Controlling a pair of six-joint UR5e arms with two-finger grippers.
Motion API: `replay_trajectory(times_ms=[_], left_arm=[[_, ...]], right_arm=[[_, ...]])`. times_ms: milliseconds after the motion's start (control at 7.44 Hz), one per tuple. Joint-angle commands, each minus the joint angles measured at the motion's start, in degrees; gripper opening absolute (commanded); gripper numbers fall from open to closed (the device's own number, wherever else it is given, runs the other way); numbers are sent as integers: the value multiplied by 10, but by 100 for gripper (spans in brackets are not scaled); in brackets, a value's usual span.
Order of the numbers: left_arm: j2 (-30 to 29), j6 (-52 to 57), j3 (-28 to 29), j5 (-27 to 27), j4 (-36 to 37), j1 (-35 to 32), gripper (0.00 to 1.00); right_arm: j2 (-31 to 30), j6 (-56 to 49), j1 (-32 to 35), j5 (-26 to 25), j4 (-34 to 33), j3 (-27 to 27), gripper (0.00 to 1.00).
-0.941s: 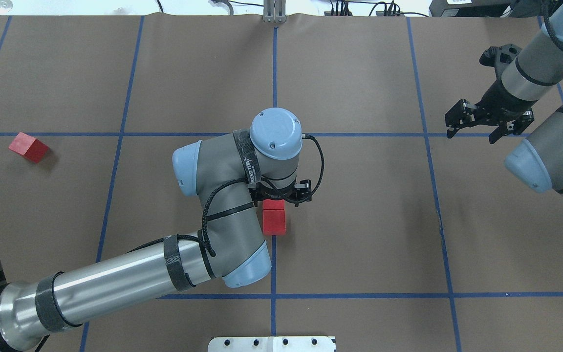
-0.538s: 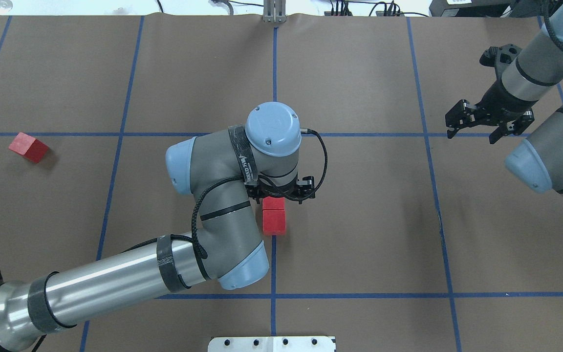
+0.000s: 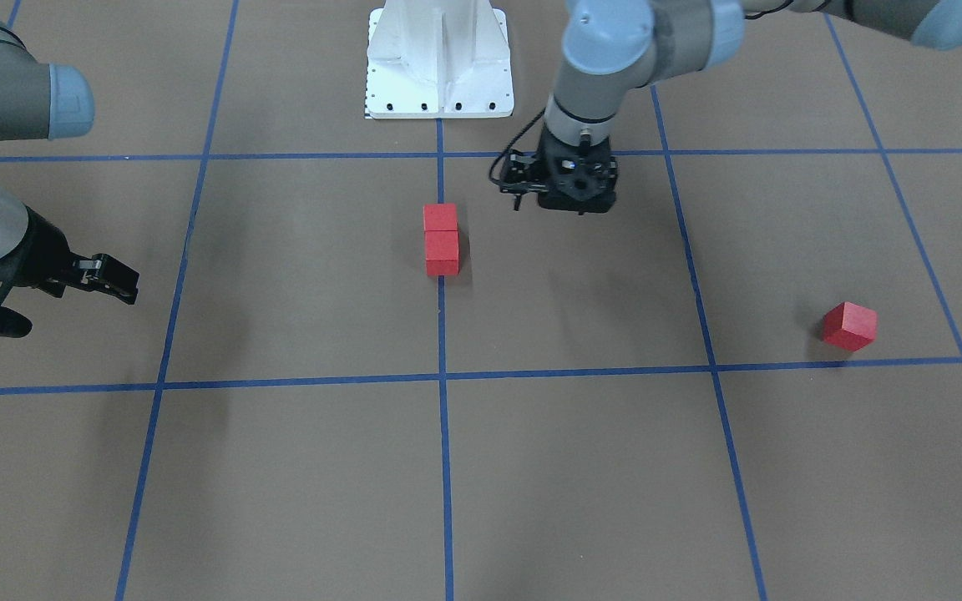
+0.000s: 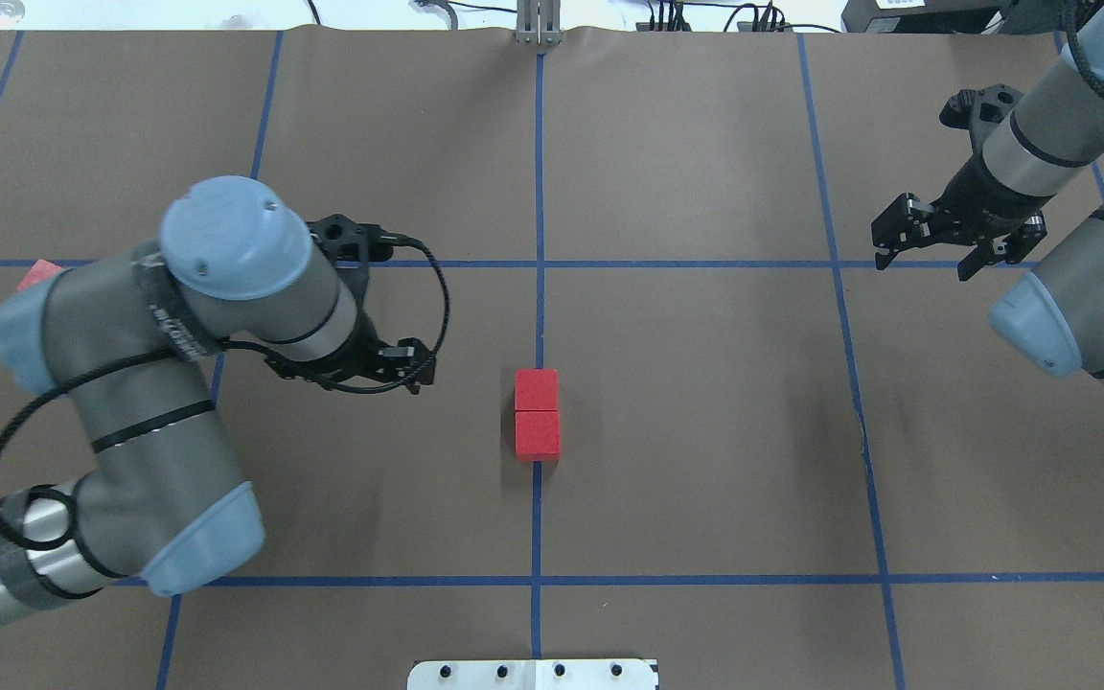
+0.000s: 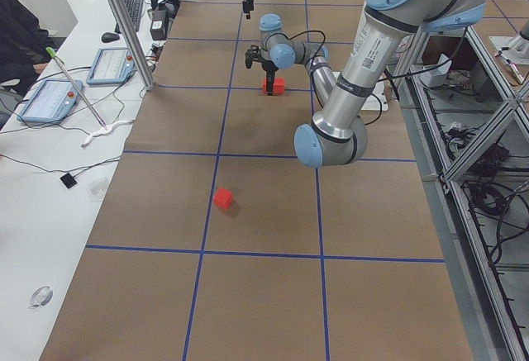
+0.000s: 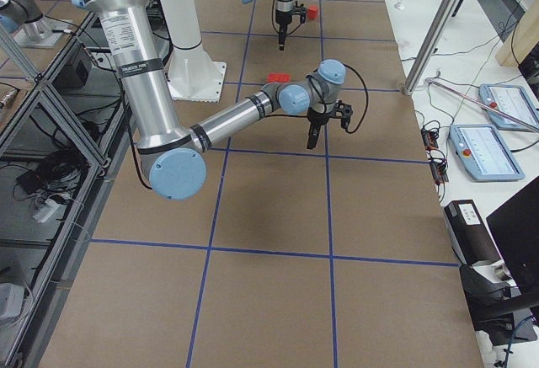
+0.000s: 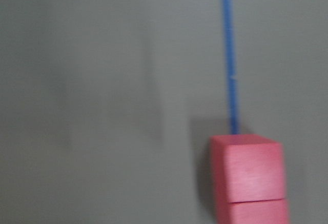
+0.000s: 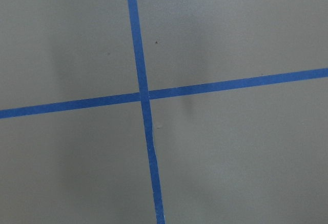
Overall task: Form red blocks into L shape at center
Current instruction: 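Move the left gripper to the far red cube and lower onto it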
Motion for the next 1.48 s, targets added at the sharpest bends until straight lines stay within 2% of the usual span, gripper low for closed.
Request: replay_trajectory(times_ms=[0,134,403,807,1344], left_arm=[[152,197,-38,-51,-60,-100,100],[178,316,-7,-67,-75,-165,100],[169,509,100,-101,-81,-276,100],[114,555,258,-102,-173,-309,100],[102,551,316,-142,-187,-300,100]], right_arm=[[0,2,0,-1,0,3,100],[0,2,0,0,0,4,100],[0,3,0,0,0,7,100],[0,3,-1,0,0,12,100],[0,3,-7,0,1,14,100]])
